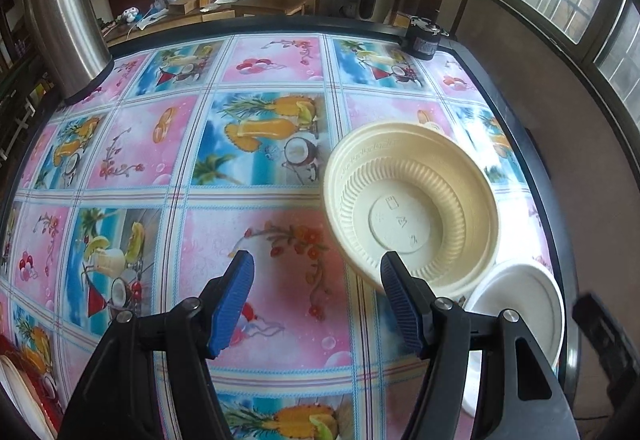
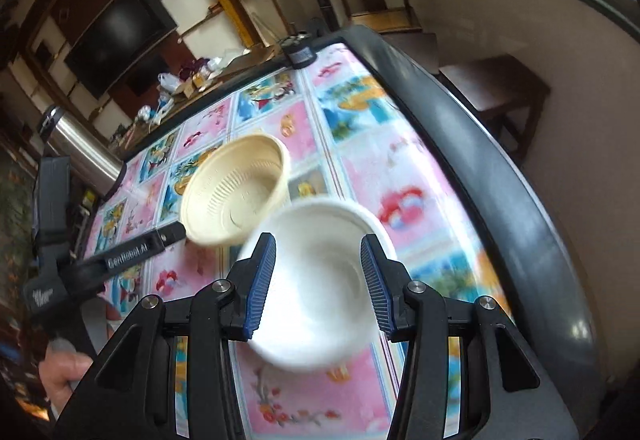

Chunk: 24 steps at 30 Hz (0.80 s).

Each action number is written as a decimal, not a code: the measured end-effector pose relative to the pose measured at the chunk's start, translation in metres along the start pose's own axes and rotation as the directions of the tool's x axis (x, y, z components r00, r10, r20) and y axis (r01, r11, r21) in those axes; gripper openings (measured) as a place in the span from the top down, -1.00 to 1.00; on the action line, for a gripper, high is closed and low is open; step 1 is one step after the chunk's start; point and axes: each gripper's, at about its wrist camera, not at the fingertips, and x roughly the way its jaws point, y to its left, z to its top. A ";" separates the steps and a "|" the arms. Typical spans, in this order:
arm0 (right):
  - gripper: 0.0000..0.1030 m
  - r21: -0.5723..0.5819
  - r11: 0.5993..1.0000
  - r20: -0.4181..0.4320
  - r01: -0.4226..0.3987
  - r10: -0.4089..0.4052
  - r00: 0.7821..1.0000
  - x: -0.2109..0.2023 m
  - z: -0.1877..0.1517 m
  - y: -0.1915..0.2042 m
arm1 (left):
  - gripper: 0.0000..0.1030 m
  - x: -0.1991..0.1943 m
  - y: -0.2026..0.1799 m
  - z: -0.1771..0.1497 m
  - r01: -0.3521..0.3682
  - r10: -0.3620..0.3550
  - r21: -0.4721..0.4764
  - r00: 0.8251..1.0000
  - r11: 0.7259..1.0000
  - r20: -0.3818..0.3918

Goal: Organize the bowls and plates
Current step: 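Close both tools on the rim of the beige ribbed bowl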

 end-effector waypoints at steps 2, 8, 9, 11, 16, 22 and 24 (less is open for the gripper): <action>0.15 -0.013 1.000 -0.045 -0.014 0.013 0.999 0.023 0.020 0.006 | -0.28 0.005 -0.002 0.005 -0.008 0.008 -0.002 1.000 1.000 -0.005; 0.15 -0.036 0.999 -0.171 0.014 -0.020 0.985 0.090 0.048 0.012 | -0.29 0.026 -0.010 0.018 -0.022 0.022 0.014 1.000 1.000 -0.022; 0.15 -0.037 0.999 -0.182 0.019 -0.025 0.983 0.098 0.048 0.012 | -0.28 0.029 -0.012 0.019 -0.027 0.028 0.019 0.999 0.999 -0.028; 0.15 -0.042 0.999 -0.182 0.011 -0.019 0.983 0.108 0.050 0.011 | -0.28 0.037 -0.013 0.019 -0.037 0.037 0.023 0.999 0.999 -0.040; 0.73 -0.073 0.997 -0.174 -0.017 0.004 0.985 0.118 0.048 0.017 | 0.09 0.048 -0.010 0.016 -0.068 0.068 0.006 0.996 0.998 -0.048; 0.80 -0.092 0.994 -0.157 -0.064 0.049 0.986 0.109 0.040 0.025 | 0.66 0.049 -0.005 0.008 -0.084 0.085 0.016 0.994 0.996 -0.073; 0.80 -0.081 0.994 -0.164 -0.079 0.065 0.984 0.107 0.037 0.026 | 0.66 0.046 0.001 0.004 -0.077 0.077 0.006 0.994 0.997 -0.083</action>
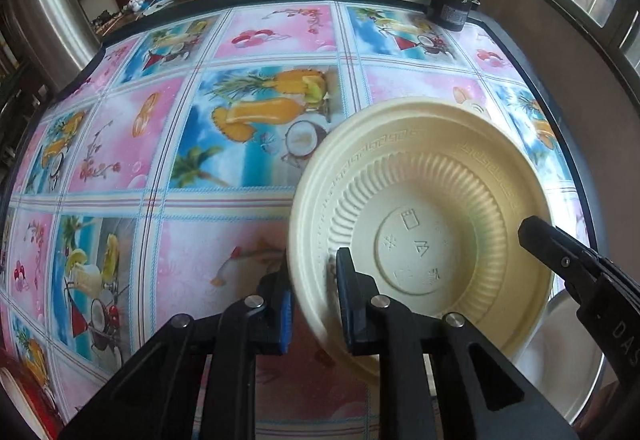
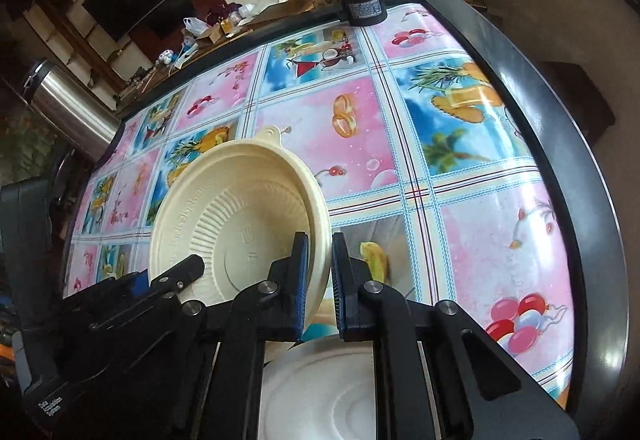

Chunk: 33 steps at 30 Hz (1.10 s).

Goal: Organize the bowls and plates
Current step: 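Close both tools on the rim of the beige ribbed bowl, then carry the beige bowl over the bowl stack on the red plates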

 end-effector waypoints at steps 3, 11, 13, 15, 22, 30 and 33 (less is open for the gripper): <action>0.80 -0.003 1.000 -0.006 -0.016 0.016 1.000 -0.003 -0.006 0.008 | 0.66 -0.006 0.010 -0.007 0.003 -0.003 -0.005 1.000 1.000 -0.004; 0.80 -0.052 0.997 -0.021 -0.054 0.053 0.998 -0.014 -0.034 0.043 | 0.66 -0.030 0.043 -0.034 -0.025 0.025 -0.031 1.000 0.999 -0.003; 0.80 -0.062 0.996 -0.022 -0.062 0.061 0.998 -0.016 -0.043 0.052 | 0.66 -0.035 0.053 -0.042 -0.019 0.018 -0.046 1.000 0.999 -0.011; 0.80 -0.068 0.994 -0.030 -0.080 0.078 0.997 -0.019 -0.055 0.062 | 0.66 -0.041 0.062 -0.053 -0.023 0.023 -0.057 1.000 0.998 -0.012; 0.80 -0.087 0.989 -0.043 -0.121 0.118 0.992 -0.033 -0.098 0.092 | 0.66 -0.070 0.098 -0.094 -0.020 0.019 -0.096 1.000 0.995 -0.016; 0.79 -0.129 0.974 -0.050 -0.189 0.184 0.982 -0.055 -0.140 0.138 | 0.66 -0.110 0.141 -0.134 -0.053 0.054 -0.136 0.998 0.989 0.008; 0.79 -0.155 0.966 -0.049 -0.205 0.199 0.979 -0.064 -0.149 0.158 | 0.66 -0.126 0.158 -0.143 -0.056 0.061 -0.162 0.998 0.985 0.021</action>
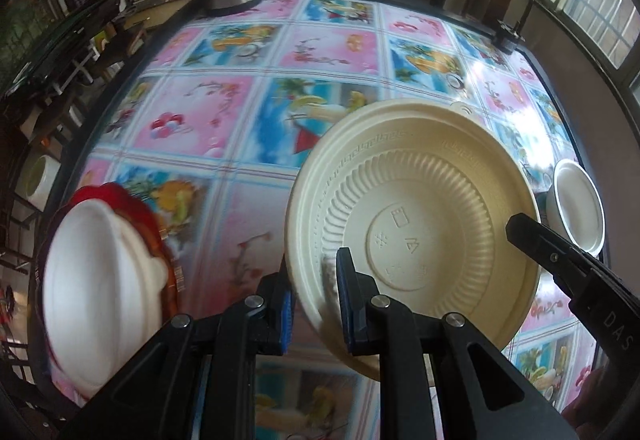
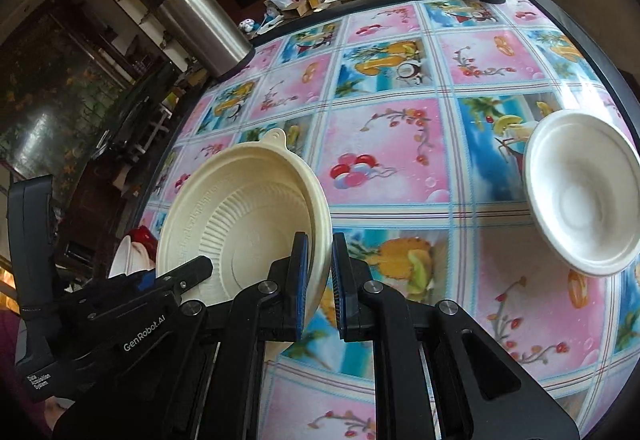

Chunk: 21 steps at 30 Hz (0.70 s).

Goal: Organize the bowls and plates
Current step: 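Carry the beige bowl over the bowl stack on the red plates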

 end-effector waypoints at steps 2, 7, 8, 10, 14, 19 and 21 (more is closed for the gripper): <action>0.79 -0.017 1.000 0.005 -0.013 0.013 1.000 -0.004 -0.001 0.016 | 0.66 -0.012 0.012 -0.003 -0.014 0.015 -0.009 1.000 1.000 0.022; 0.79 -0.071 0.996 0.022 -0.055 0.056 0.998 -0.013 -0.003 0.062 | 0.66 -0.046 0.048 -0.010 -0.038 0.042 -0.056 0.996 0.998 0.077; 0.79 -0.082 0.995 0.019 -0.059 0.061 0.998 -0.012 -0.003 0.071 | 0.65 -0.049 0.054 -0.012 -0.041 0.046 -0.063 0.996 0.997 0.081; 0.79 -0.106 0.992 0.014 -0.068 0.070 0.997 -0.009 -0.005 0.090 | 0.66 -0.057 0.071 -0.015 -0.051 0.058 -0.087 0.994 0.995 0.088; 0.79 -0.145 0.985 -0.010 -0.098 0.097 0.995 0.002 -0.011 0.124 | 0.66 -0.065 0.108 -0.022 -0.070 0.084 -0.147 0.992 0.987 0.095; 0.78 -0.186 0.974 -0.056 -0.132 0.123 0.991 0.023 -0.020 0.161 | 0.66 -0.068 0.146 -0.031 -0.089 0.110 -0.203 0.990 0.975 0.093; 0.78 -0.198 0.970 -0.080 -0.138 0.125 0.989 0.034 -0.025 0.173 | 0.66 -0.066 0.161 -0.037 -0.094 0.116 -0.230 0.990 0.969 0.085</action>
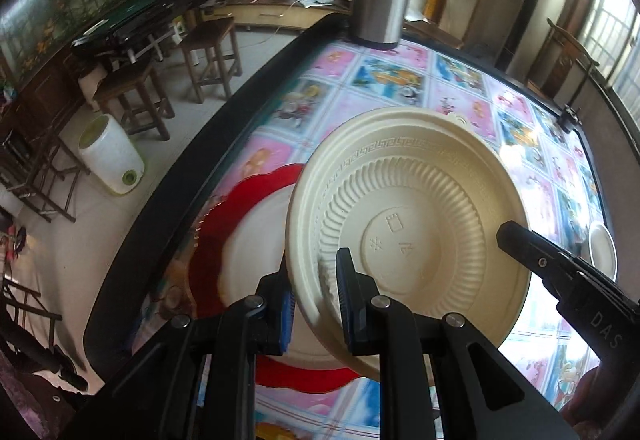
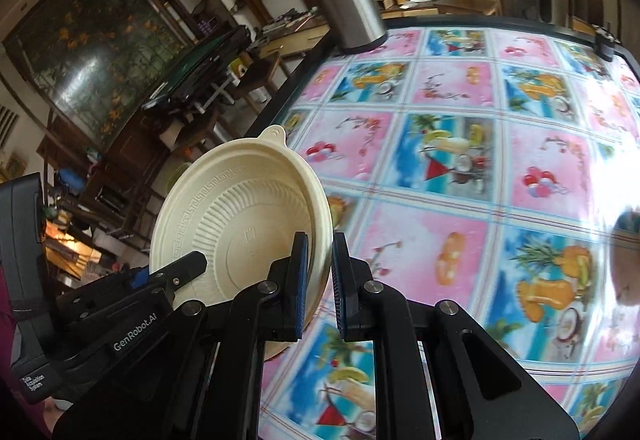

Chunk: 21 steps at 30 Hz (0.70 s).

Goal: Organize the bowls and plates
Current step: 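Carry the beige bowl over the bowl stack on the red plates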

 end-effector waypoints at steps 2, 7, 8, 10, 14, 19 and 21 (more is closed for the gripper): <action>0.78 -0.014 1.000 -0.024 -0.005 0.005 1.000 0.014 -0.002 0.010 | 0.66 0.003 0.011 -0.001 -0.006 0.006 -0.015 1.000 1.000 -0.005; 0.78 -0.023 1.000 -0.066 -0.011 0.009 0.998 0.038 -0.008 0.024 | 0.66 0.021 0.032 -0.004 -0.015 0.013 -0.049 0.999 0.999 -0.039; 0.78 -0.025 1.000 -0.073 -0.007 0.006 0.997 0.041 -0.009 0.025 | 0.66 0.026 0.034 -0.005 -0.012 0.010 -0.057 0.999 0.998 -0.050; 0.78 -0.029 1.000 -0.084 0.002 -0.004 0.996 0.047 -0.011 0.026 | 0.66 0.032 0.039 -0.005 -0.012 0.008 -0.062 0.998 0.998 -0.061; 0.78 -0.039 0.999 -0.100 0.008 -0.012 0.995 0.057 -0.011 0.028 | 0.66 0.039 0.044 -0.009 -0.029 0.025 -0.058 0.997 0.998 -0.069; 0.77 -0.041 0.999 -0.097 0.017 -0.021 0.995 0.065 -0.014 0.031 | 0.66 0.045 0.048 -0.011 -0.055 0.052 -0.054 0.996 0.997 -0.069; 0.77 -0.031 0.999 -0.095 0.008 -0.011 0.995 0.065 -0.014 0.029 | 0.65 0.045 0.049 -0.011 -0.051 0.048 -0.058 0.997 0.997 -0.065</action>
